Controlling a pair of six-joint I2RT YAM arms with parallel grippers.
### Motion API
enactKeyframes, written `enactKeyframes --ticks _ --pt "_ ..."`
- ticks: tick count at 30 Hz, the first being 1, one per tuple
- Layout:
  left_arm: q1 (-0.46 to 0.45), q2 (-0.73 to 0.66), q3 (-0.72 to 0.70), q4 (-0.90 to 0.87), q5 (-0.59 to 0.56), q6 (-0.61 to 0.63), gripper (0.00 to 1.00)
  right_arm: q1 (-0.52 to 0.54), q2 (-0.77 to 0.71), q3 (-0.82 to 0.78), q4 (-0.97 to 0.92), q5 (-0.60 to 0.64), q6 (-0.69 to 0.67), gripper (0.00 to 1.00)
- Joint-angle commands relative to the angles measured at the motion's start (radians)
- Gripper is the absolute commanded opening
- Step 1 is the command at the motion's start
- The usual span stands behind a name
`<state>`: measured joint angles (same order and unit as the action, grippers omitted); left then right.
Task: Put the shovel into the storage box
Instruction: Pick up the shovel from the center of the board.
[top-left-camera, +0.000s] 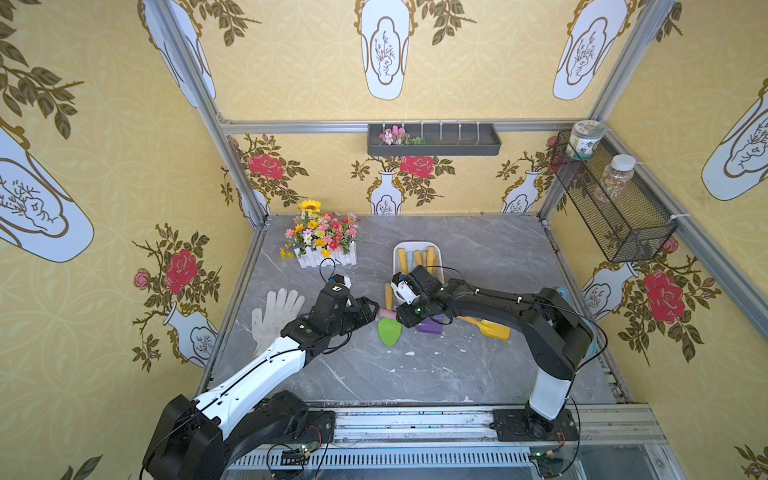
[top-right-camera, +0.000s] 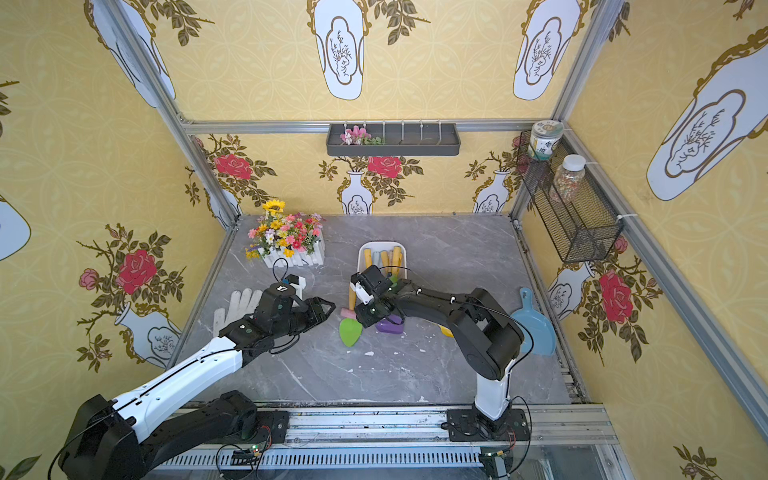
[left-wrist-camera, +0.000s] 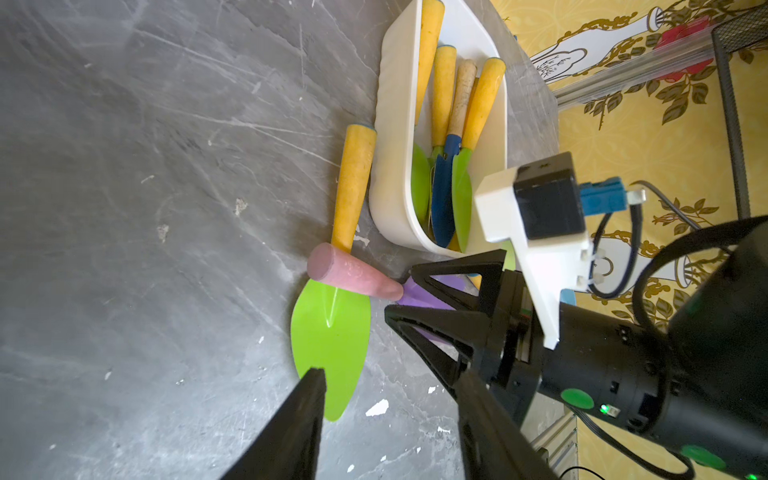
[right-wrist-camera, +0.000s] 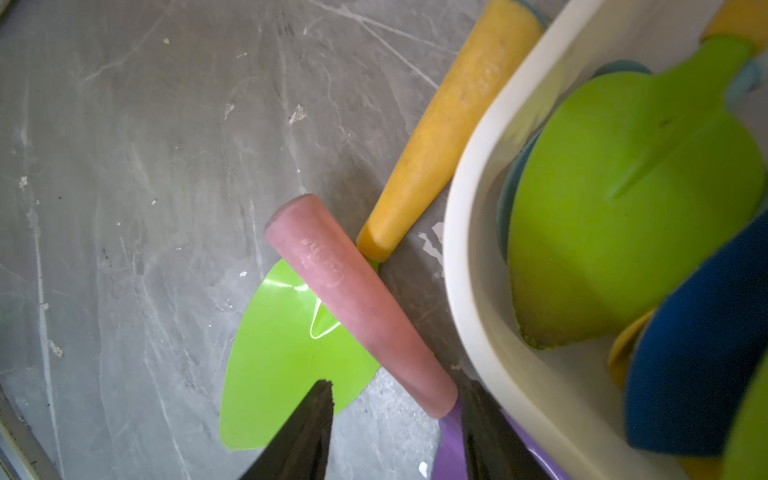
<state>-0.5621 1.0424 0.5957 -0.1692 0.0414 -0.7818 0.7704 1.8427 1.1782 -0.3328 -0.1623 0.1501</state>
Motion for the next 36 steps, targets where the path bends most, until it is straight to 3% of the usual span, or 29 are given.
enactKeyframes --ticks 1,19,36 --pt "0.001 0.001 -0.011 0.009 0.010 0.003 0.55 0.003 0.028 0.018 0.028 -0.003 -0.027 0.53" --pt "0.000 0.011 -0.019 0.024 0.016 -0.003 0.55 0.051 0.109 0.066 0.002 0.054 -0.054 0.51" --pt "0.000 -0.007 -0.034 0.028 0.016 -0.010 0.55 0.092 0.115 0.118 -0.044 0.114 -0.084 0.25"
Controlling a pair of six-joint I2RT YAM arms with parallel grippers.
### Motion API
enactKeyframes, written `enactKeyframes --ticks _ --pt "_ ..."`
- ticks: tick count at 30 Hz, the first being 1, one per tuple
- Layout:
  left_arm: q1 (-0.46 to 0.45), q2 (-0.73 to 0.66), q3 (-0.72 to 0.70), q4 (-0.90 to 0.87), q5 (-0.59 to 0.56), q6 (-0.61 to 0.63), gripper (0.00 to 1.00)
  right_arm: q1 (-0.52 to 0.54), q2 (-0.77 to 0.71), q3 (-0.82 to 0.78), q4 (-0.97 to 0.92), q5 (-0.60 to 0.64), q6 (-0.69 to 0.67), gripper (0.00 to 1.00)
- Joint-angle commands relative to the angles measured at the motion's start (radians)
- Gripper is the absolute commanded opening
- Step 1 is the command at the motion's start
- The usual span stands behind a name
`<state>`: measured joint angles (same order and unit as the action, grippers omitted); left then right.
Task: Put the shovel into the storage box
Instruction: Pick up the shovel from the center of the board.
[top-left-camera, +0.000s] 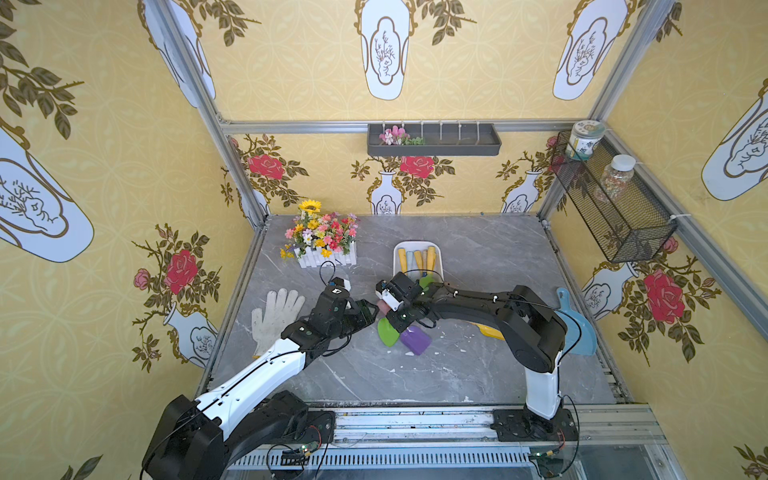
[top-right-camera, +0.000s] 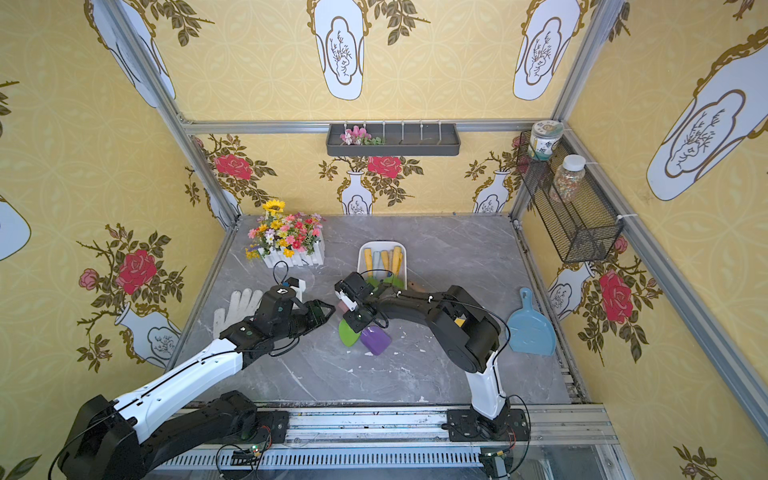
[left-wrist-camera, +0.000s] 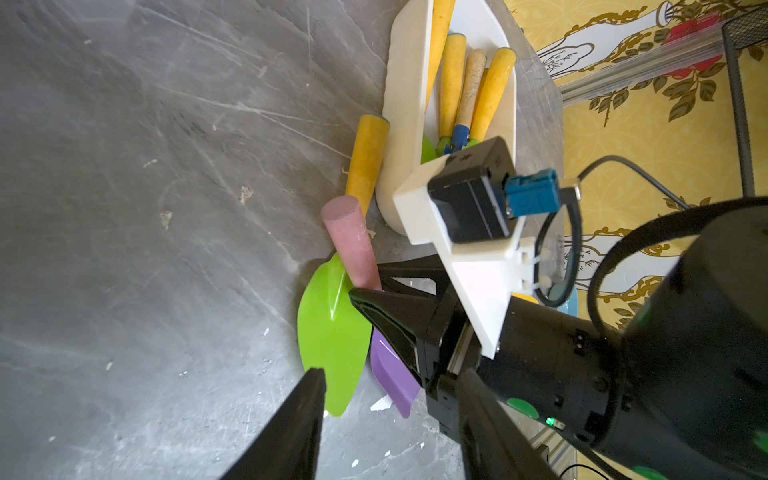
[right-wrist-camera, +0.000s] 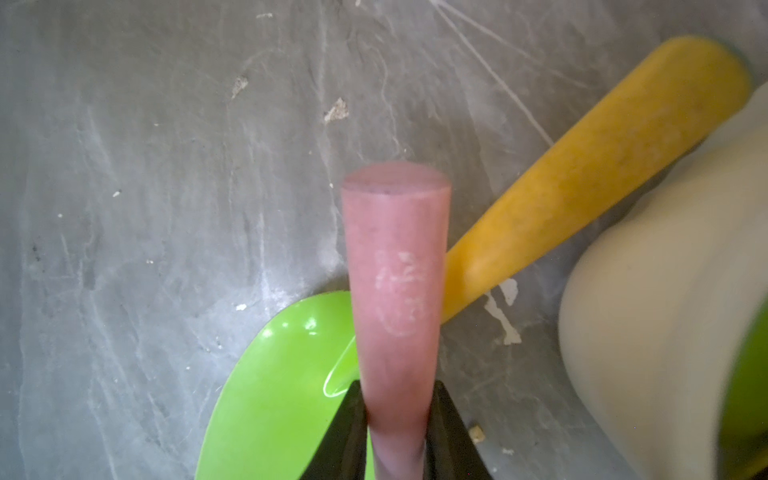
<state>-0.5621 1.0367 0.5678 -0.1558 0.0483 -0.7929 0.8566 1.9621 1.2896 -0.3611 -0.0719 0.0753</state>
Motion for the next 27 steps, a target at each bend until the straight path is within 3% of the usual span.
enactKeyframes --ticks 1,27 --pt "0.001 -0.001 -0.008 0.016 0.009 0.001 0.55 0.004 -0.005 0.010 -0.020 0.027 -0.009 0.24" --pt "-0.001 0.067 0.016 0.067 0.058 0.024 0.56 -0.037 -0.201 0.023 -0.143 0.051 0.116 0.21"
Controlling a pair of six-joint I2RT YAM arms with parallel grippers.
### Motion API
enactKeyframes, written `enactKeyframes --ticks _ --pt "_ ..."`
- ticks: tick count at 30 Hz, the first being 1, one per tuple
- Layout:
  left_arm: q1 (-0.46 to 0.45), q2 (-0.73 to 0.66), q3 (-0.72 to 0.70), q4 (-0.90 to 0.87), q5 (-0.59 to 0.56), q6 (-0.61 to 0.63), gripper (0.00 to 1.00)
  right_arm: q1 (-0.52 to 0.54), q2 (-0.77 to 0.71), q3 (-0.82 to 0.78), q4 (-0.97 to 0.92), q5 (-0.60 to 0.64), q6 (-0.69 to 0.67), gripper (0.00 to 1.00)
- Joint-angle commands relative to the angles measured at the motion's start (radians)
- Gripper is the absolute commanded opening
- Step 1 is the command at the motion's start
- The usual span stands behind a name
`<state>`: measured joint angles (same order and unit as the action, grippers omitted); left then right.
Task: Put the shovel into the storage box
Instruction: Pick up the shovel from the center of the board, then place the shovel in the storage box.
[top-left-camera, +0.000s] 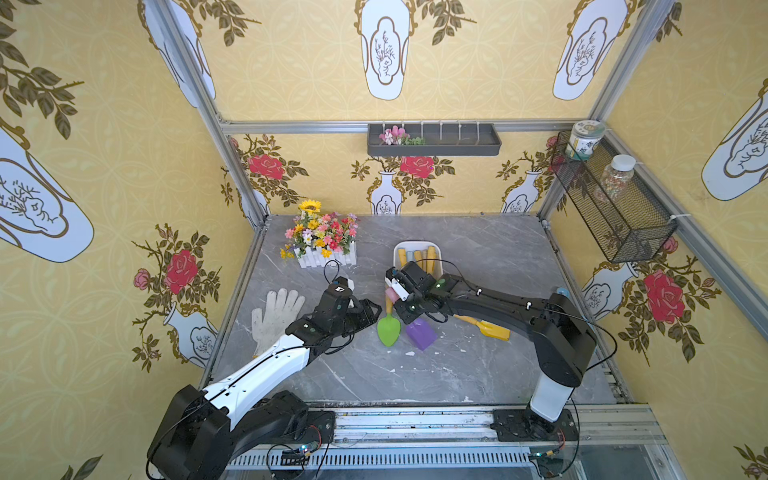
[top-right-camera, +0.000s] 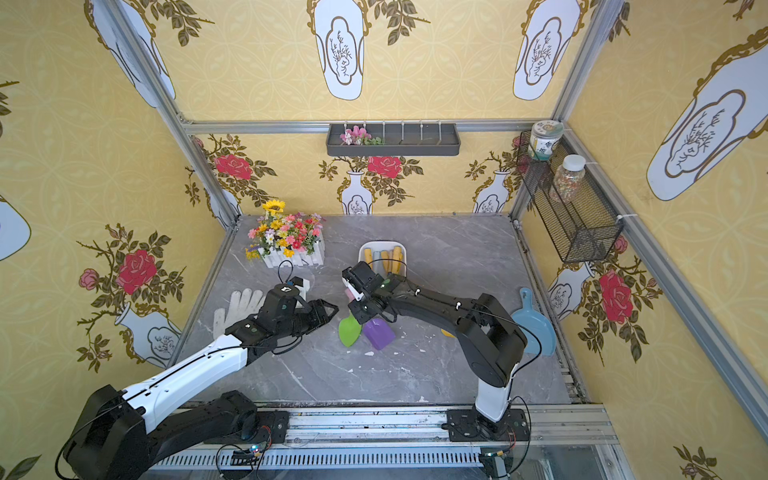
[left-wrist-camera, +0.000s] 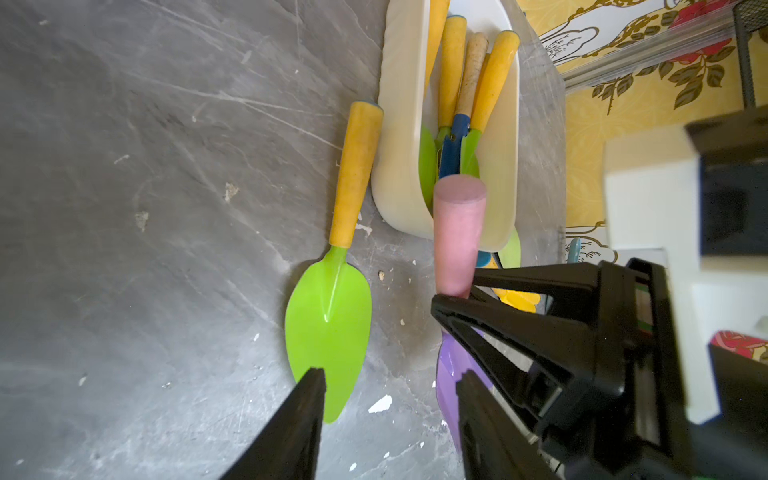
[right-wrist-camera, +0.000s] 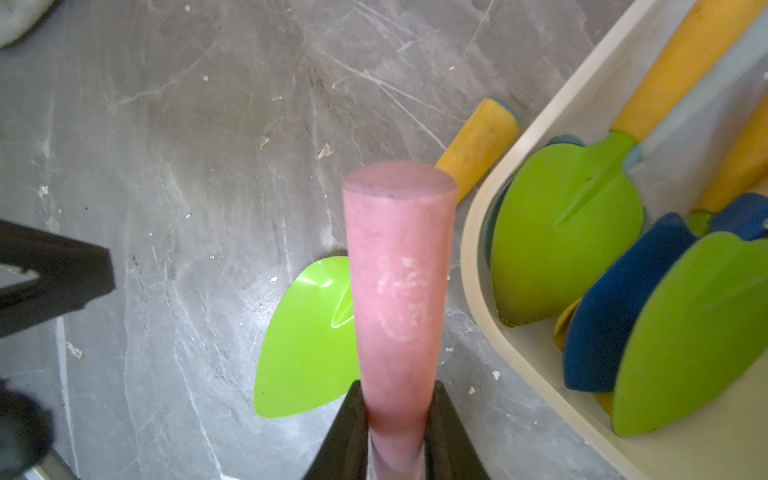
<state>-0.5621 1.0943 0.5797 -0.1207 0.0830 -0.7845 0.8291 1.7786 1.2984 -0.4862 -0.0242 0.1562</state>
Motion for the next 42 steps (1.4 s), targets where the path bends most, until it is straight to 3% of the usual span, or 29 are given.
enactKeyframes --ticks 1,13,31,42 --pt "-0.002 0.012 0.007 0.036 0.026 0.016 0.55 -0.016 -0.023 0.020 -0.026 0.001 0.044 0.21" --pt "-0.021 0.051 0.038 0.057 0.040 0.019 0.56 -0.141 -0.007 0.176 -0.123 -0.019 0.157 0.21" --pt "-0.033 0.015 0.025 0.042 0.025 0.013 0.55 -0.208 0.331 0.613 -0.225 0.141 0.297 0.21" --pt "-0.033 -0.008 -0.004 0.033 0.018 0.008 0.56 -0.208 0.444 0.673 -0.204 0.240 0.318 0.21"
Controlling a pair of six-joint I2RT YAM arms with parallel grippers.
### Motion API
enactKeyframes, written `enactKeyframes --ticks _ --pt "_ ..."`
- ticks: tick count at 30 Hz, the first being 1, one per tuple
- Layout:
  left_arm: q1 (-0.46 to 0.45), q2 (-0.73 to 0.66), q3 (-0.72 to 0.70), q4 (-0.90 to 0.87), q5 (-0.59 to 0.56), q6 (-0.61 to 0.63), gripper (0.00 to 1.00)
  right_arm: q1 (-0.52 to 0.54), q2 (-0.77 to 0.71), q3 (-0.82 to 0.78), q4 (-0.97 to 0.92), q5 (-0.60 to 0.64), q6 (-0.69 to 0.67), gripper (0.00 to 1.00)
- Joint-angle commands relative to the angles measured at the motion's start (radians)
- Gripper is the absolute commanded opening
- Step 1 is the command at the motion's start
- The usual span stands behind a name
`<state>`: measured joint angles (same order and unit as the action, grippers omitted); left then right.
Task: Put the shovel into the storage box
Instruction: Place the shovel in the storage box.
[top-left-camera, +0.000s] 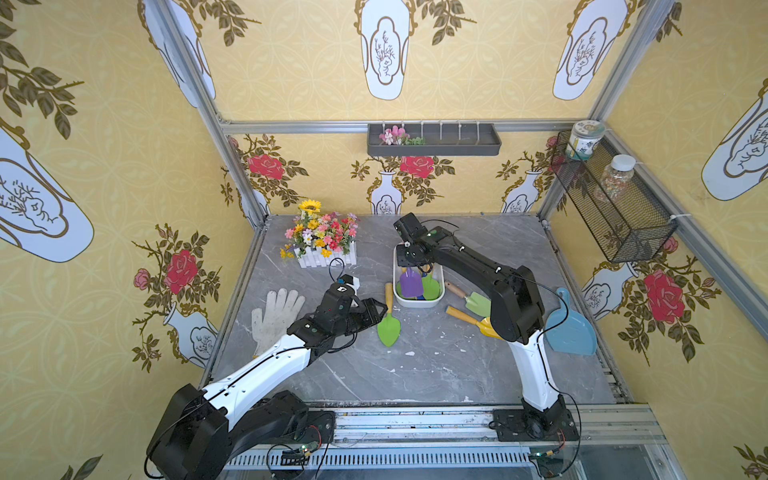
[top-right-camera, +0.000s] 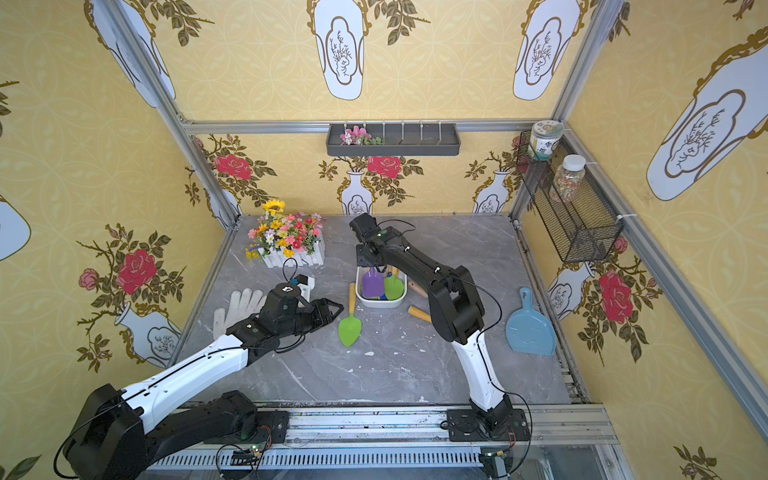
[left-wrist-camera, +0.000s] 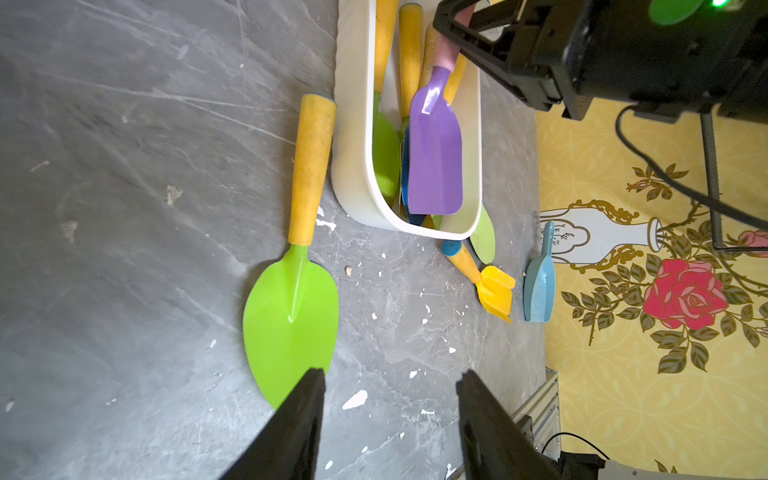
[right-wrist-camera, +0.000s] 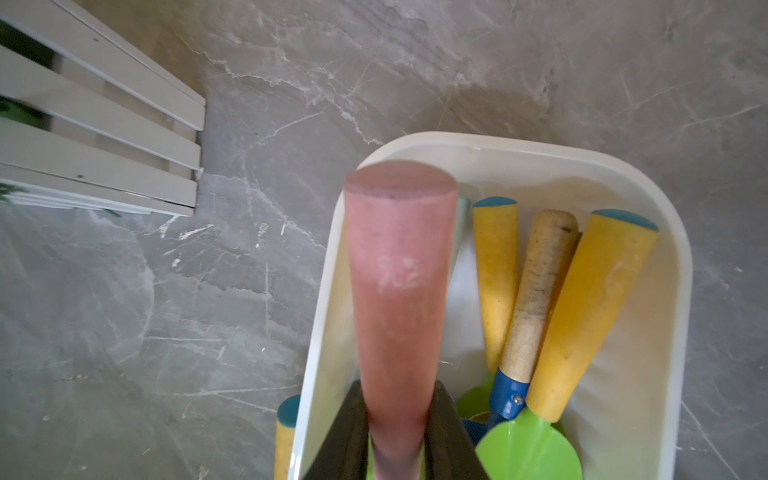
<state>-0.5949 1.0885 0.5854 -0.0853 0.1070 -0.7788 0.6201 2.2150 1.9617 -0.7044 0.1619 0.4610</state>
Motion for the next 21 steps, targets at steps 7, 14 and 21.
enactKeyframes --ticks 7,14,21 --pt "0.000 0.001 -0.017 0.005 -0.006 -0.003 0.56 0.001 0.023 0.011 0.042 0.093 0.030 0.21" --pt "-0.001 -0.006 -0.025 0.005 -0.010 -0.007 0.56 0.013 0.046 0.007 0.050 0.077 0.038 0.23" --pt "0.000 -0.004 -0.028 0.005 -0.010 -0.008 0.56 0.019 0.049 -0.013 0.067 0.053 0.047 0.24"
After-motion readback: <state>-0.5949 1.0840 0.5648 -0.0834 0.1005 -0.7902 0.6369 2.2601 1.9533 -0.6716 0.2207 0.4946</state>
